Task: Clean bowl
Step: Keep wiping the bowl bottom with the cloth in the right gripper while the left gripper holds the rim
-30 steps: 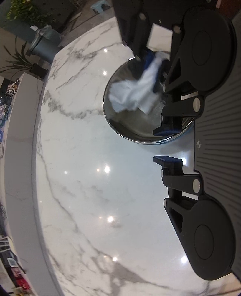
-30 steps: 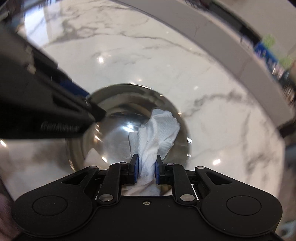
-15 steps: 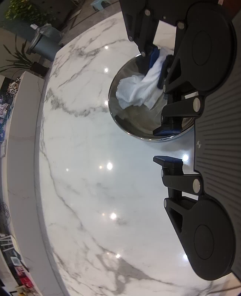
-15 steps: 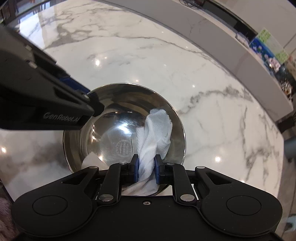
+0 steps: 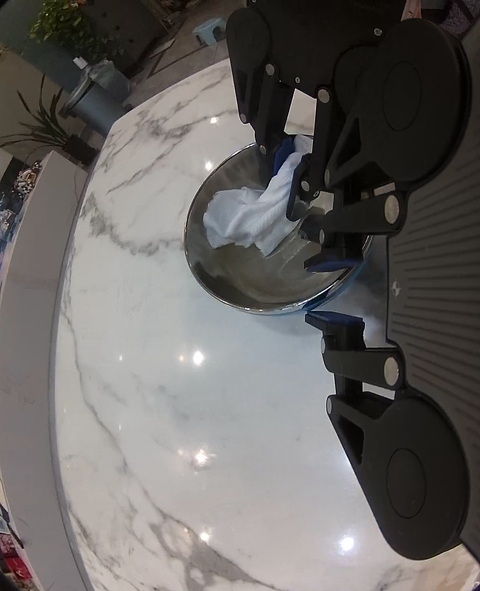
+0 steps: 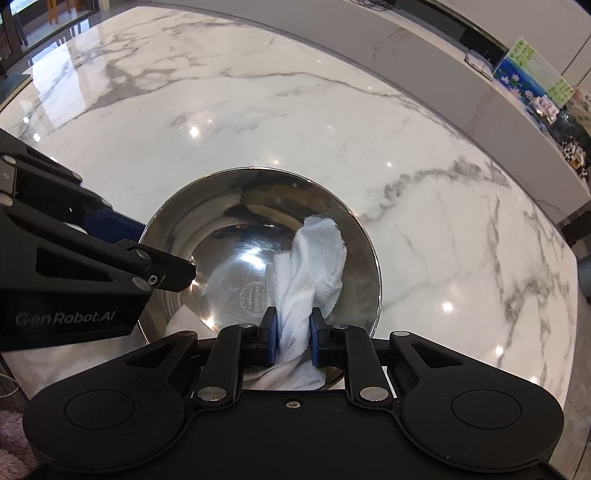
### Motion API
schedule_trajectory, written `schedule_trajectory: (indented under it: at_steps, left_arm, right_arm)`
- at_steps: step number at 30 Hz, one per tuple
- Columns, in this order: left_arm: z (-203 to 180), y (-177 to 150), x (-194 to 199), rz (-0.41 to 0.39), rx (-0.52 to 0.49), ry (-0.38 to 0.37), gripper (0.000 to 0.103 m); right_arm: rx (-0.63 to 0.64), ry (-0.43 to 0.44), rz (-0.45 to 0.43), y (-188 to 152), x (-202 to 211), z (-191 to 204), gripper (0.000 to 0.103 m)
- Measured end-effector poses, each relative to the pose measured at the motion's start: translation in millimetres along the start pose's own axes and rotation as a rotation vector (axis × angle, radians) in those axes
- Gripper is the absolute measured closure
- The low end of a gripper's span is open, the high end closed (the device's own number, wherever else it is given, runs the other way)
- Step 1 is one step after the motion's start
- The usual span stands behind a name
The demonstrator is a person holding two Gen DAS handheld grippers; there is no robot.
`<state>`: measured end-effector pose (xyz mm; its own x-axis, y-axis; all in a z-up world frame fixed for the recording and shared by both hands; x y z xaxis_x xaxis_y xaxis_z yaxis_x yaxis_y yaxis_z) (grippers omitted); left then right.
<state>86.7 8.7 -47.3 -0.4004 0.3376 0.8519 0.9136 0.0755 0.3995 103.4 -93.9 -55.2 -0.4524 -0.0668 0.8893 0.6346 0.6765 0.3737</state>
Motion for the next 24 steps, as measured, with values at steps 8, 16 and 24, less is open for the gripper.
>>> schedule_trajectory:
  at_steps: [8, 16, 24]
  left_arm:
    - [-0.1, 4.0, -0.6, -0.004, -0.024, 0.013, 0.086]
    - [0.2, 3.3, -0.8, 0.002, -0.048, 0.027, 0.089]
    - [0.1, 3.6, 0.8, -0.003, -0.058, 0.034, 0.089]
  right_arm:
    - [-0.022, 0.099, -0.002, -0.5, 2.4, 4.9, 0.088]
    - [-0.024, 0.127, -0.019, 3.3, 2.0, 7.6, 0.088]
    - [-0.012, 0.0, -0.042, 0.8, 1.4, -5.1, 0.089]
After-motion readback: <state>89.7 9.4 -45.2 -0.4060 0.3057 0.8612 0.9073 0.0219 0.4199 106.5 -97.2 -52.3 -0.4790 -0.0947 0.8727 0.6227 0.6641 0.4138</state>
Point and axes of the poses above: each gripper's, at about its wrist camera, not at the fingertips, and x roughly against the way its jaws point, z to its left, y to its top, the point moved 4 cm from there along -x, roughly the way its jaws point, and after that the axes turned 7 degrees about -y, right-handed, at the moved point
